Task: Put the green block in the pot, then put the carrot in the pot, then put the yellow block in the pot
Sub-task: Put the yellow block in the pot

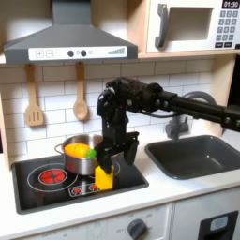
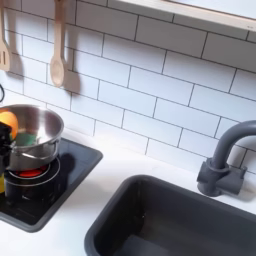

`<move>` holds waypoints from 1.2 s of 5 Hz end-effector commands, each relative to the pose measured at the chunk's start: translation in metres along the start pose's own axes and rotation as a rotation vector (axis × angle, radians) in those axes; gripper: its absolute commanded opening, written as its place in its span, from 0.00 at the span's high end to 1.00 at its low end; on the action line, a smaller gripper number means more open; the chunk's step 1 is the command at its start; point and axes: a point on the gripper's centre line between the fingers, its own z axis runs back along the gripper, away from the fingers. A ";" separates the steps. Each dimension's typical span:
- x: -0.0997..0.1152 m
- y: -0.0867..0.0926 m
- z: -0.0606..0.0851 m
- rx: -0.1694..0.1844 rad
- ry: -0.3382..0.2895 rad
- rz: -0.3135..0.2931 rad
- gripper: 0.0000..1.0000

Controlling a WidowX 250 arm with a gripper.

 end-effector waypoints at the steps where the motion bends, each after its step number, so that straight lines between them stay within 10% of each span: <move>1: -0.002 0.010 -0.005 -0.001 0.011 0.012 0.00; 6: 0.012 0.014 -0.038 -0.016 0.073 -0.026 0.00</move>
